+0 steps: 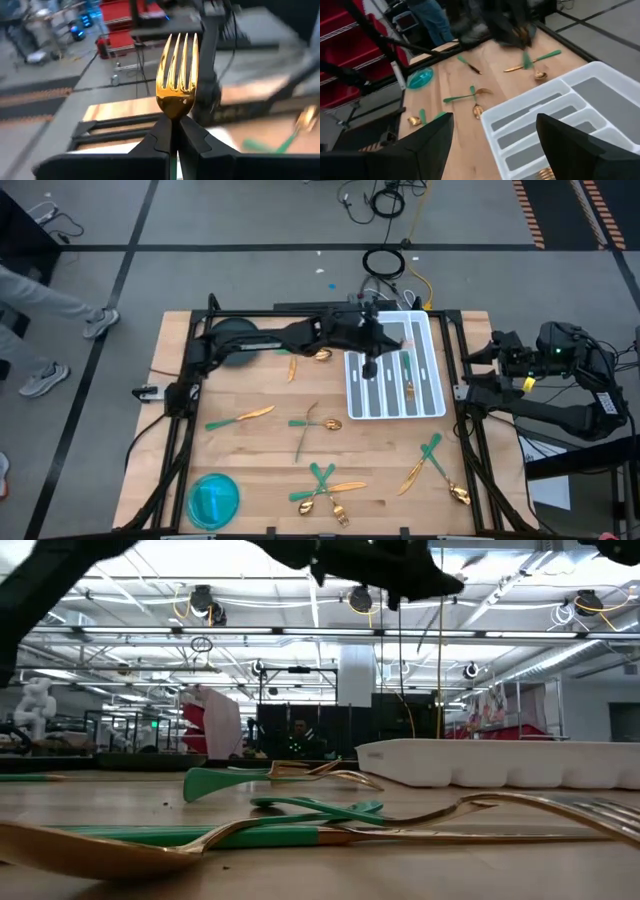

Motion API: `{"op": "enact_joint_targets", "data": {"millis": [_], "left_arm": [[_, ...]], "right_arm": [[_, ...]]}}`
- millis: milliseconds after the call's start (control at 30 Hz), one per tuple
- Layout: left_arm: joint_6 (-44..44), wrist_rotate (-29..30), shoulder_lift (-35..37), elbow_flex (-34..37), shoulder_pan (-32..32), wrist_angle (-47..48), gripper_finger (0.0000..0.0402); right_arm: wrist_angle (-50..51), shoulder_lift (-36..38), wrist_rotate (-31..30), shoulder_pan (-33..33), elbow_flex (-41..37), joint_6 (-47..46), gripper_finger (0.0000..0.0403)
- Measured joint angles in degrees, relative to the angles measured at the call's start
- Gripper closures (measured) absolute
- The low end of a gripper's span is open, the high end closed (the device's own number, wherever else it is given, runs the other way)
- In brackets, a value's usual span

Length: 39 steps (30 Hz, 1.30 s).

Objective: Sort silverware
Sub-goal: Put the top left green fork on the silverware tray with the other green fork

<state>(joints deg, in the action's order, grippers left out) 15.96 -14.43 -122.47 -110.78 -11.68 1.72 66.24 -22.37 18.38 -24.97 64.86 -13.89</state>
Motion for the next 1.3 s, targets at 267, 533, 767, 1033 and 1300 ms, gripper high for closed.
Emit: {"op": "enact_joint_targets", "data": {"millis": [267, 533, 767, 1033, 1300], "left_arm": [[32.8, -2.6, -9.4, -10.6, 0.2, 9.2, 0.0389], [48.4, -2.0, -15.8, -19.3, 0.3, 16.5, 0.0389], [54.8, -1.7, -20.4, -24.3, 1.4, 18.0, 0.0389], [61.9, -0.3, -23.9, -24.2, 2.3, 18.3, 0.0389], [65.6, 1.1, -27.4, -24.2, 4.4, 11.4, 0.0389]], "right_arm": [[1.0, 0.0, 1.6, 0.0, 0.0, 0.1, 0.0126], [0.9, 0.0, 0.6, 0.0, 0.0, -3.3, 0.0126], [-0.9, 0.0, -0.6, 0.0, 0.0, -4.5, 0.0126], [-2.2, 0.0, -0.8, 0.0, 0.0, -6.1, 0.0126], [-2.2, 0.0, -0.8, 0.0, 0.0, -6.5, 0.0126]]}}
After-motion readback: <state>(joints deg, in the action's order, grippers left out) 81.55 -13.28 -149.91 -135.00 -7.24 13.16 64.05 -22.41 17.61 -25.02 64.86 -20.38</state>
